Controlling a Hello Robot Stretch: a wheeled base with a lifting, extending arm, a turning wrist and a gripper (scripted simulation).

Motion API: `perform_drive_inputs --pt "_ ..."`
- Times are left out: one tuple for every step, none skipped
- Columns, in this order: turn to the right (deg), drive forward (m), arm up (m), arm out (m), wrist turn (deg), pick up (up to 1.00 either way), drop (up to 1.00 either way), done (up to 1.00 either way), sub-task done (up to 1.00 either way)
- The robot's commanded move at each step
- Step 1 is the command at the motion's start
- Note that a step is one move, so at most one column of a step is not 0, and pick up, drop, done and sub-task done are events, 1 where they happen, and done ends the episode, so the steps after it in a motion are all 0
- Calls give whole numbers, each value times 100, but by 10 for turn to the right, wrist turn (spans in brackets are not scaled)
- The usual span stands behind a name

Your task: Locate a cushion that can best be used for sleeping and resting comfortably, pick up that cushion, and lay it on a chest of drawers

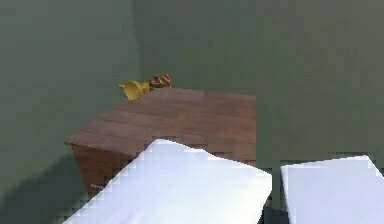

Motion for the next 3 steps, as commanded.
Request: perform_drive_inputs --pt "450 0 0 0 0 0 0 0 0" --pt "120 0 0 0 0 0 0 0 0" --pt "-450 0 0 0 0 0 0 0 0"
